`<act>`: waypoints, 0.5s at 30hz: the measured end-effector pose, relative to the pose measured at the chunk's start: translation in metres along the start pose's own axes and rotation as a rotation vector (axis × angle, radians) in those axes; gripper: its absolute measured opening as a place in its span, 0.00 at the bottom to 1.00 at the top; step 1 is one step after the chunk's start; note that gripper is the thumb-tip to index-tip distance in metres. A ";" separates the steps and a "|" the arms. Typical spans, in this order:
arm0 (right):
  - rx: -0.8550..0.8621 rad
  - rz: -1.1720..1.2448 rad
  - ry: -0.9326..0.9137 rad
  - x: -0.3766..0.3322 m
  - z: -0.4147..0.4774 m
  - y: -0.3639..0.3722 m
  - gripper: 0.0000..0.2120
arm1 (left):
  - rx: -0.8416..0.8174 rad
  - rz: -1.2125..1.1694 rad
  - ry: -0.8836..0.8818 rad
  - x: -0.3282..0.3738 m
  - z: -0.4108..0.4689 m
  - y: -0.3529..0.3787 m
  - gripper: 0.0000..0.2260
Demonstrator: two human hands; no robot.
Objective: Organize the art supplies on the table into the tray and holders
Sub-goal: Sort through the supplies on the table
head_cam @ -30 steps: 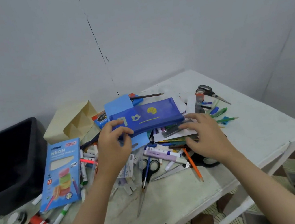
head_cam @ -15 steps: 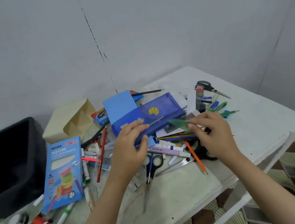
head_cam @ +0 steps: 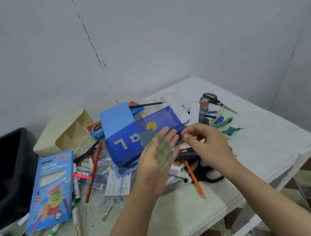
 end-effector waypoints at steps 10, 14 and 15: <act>-0.200 -0.737 -0.382 0.043 0.047 0.007 0.19 | 0.139 -0.139 0.025 -0.009 0.007 -0.006 0.15; -0.295 -0.616 -0.400 0.044 0.060 0.008 0.14 | 0.201 -0.144 0.074 -0.011 0.008 -0.016 0.15; -0.335 -0.536 -0.362 0.044 0.063 0.006 0.11 | 0.211 -0.135 0.087 -0.011 0.008 -0.018 0.15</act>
Point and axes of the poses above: each hand's wrist, its own z-axis towards the middle knuckle, its own y-axis out of the palm, x = y × z, the point moved 10 cm from there along z, towards the middle knuckle, and after that the axes turned 10 degrees about x, right-handed, at the moved point
